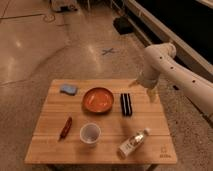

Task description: Pick up the ceramic bowl

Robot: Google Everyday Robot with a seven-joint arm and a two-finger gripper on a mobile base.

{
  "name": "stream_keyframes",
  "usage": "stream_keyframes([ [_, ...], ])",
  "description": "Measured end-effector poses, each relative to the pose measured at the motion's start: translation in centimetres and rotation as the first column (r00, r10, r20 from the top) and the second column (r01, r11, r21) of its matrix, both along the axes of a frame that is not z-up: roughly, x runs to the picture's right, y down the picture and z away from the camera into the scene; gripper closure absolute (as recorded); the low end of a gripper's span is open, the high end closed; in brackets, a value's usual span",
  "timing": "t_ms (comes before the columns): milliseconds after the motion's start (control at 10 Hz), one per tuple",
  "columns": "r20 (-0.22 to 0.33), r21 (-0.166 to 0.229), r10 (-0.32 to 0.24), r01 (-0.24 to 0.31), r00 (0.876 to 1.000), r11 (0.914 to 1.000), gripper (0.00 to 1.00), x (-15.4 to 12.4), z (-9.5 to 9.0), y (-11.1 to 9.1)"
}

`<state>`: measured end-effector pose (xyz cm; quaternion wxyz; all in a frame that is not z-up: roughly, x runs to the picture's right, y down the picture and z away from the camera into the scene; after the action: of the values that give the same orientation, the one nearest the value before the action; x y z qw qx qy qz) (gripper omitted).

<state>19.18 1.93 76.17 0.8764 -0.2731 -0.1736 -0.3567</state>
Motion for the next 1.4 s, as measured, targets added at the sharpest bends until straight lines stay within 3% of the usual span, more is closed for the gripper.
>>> stream_keyframes([
  [200,0.004,0.003,-0.007,0.007,1.0,1.0,0.2,-0.3,0.5,0.0],
  [700,0.063,0.017,-0.084,0.083,0.994,0.9964,0.2,-7.6,5.4,0.1],
  [1200,0.133,0.016,-0.153,0.153,0.979,0.9882,0.2,-13.0,10.0,2.0],
  [1400,0.15,0.013,-0.168,0.168,0.974,0.9857,0.2,-13.5,11.6,3.1],
])
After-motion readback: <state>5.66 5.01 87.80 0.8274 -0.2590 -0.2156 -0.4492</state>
